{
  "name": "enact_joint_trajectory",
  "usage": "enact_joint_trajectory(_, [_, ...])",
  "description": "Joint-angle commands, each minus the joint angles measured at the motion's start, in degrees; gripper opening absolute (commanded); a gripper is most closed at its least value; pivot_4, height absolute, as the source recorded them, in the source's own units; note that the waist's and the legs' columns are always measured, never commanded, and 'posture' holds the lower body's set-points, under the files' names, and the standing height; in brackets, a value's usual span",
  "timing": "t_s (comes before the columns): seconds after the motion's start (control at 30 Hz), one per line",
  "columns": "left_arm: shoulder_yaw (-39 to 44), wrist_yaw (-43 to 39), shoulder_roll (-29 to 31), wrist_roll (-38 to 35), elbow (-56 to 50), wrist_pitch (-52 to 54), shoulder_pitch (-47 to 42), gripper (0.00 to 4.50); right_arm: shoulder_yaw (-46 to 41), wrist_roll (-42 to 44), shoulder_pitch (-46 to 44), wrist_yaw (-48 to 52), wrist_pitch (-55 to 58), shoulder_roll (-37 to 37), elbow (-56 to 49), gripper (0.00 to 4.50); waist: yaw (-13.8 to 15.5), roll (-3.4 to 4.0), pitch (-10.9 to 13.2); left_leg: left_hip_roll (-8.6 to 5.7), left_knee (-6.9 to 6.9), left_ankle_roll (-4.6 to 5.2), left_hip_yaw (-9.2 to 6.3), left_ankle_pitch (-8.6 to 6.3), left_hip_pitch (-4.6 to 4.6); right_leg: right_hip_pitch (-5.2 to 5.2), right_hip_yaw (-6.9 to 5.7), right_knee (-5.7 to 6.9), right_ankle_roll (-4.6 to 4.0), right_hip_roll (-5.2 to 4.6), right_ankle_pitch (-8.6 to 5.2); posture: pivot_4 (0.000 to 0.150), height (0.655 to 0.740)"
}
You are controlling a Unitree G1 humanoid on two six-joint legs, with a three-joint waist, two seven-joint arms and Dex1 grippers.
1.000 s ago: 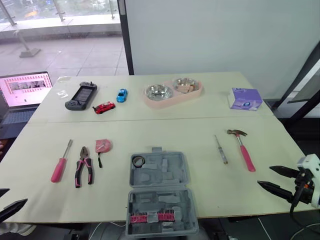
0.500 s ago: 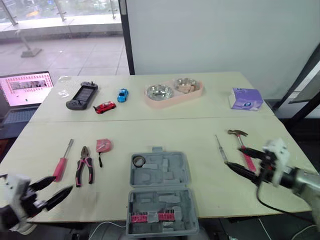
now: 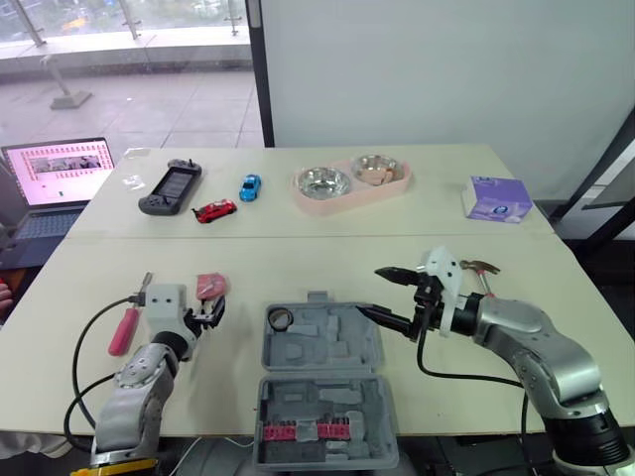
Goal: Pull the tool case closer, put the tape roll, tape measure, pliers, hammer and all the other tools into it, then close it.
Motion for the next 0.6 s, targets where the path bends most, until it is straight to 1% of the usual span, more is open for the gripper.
enact_joint_trajectory(0.03, [-0.2, -0.1, 0.6, 0.6, 1.5, -0.8, -1.7, 4.5, 1.4, 0.7, -2.2, 1.2, -0.9, 0.5, -1.0, 4.44, 0.0, 0.0, 0.0, 0.0, 0.0, 0.0, 0.0, 0.0, 0.01, 0.0, 0.0, 0.01, 0.0, 0.0, 0.0, 0.15, 0.736])
enact_joint_trajectory(0.2, [-0.4, -0.6, 0.8, 0.5, 6.5, -0.1, -5.4, 4.5, 4.4, 0.0, -5.0, 3.5, -1.5, -0.2, 0.8, 4.44, 0.0, 0.0, 0.0, 0.0, 0.03, -0.01, -0.01, 0.01, -0.01, 0.0, -0.01, 0.01, 0.0, 0.01, 0.0, 0.15, 0.736])
enact_joint_trajectory(0.33, [-0.5, -0.4, 0.8, 0.6, 10.4, 1.1, -7.1, 4.5, 5.2, -0.2, -7.1, 5.0, -1.6, -0.7, 1.8, 4.44, -0.1, 0.0, 0.0, 0.0, 0.03, -0.01, -0.01, 0.01, 0.0, 0.0, -0.01, 0.01, 0.0, 0.01, 0.01, 0.15, 0.736])
enact_joint_trajectory(0.43, [-1.7, 0.0, 0.9, 1.4, 11.3, 3.2, -7.3, 4.5, 4.7, 0.2, -8.4, 5.5, -1.2, -1.0, 2.3, 4.44, -0.2, 0.0, 0.0, 0.0, 0.02, -0.01, -0.01, 0.01, 0.0, 0.0, -0.01, 0.01, 0.0, 0.01, 0.01, 0.15, 0.736])
enact_joint_trajectory(0.6, [-1.9, 2.1, -1.0, 0.8, 10.4, 7.4, -7.5, 4.5, 4.2, 0.3, -9.8, 6.2, -1.1, -1.4, 2.9, 4.44, -0.3, 0.02, 0.0, 0.0, 0.02, -0.01, -0.01, 0.01, 0.02, 0.0, -0.01, 0.03, 0.01, 0.01, 0.01, 0.15, 0.736])
